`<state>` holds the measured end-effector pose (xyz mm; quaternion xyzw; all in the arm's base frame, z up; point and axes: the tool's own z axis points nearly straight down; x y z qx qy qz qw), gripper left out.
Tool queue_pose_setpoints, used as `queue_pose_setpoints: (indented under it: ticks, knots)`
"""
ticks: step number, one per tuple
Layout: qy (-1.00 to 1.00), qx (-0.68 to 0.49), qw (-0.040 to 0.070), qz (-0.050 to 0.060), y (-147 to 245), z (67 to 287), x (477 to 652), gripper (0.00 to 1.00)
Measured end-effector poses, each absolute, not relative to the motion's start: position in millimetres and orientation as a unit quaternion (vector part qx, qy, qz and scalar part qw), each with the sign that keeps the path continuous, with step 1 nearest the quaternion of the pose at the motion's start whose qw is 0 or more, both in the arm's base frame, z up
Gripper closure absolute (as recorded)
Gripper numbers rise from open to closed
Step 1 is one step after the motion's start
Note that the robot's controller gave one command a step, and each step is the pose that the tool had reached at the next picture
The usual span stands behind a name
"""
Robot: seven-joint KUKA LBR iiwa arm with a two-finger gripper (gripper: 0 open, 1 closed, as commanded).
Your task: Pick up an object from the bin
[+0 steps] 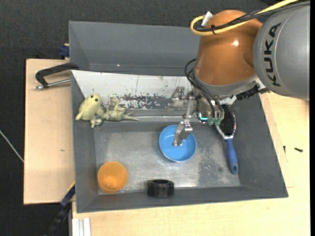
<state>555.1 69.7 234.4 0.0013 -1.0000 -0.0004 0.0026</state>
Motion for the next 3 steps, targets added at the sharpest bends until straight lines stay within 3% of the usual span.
queue_pose_setpoints:
  ticks: [1,2,3]
  knots:
    - [-0.998,0.064,0.003,0.0,45,89,567.0,0.0]
    - [-0.998,0.064,-0.001,-0.001,46,94,568.9,1.0]
    - [-0.999,0.05,-0.008,-0.001,46,236,574.7,1.0]
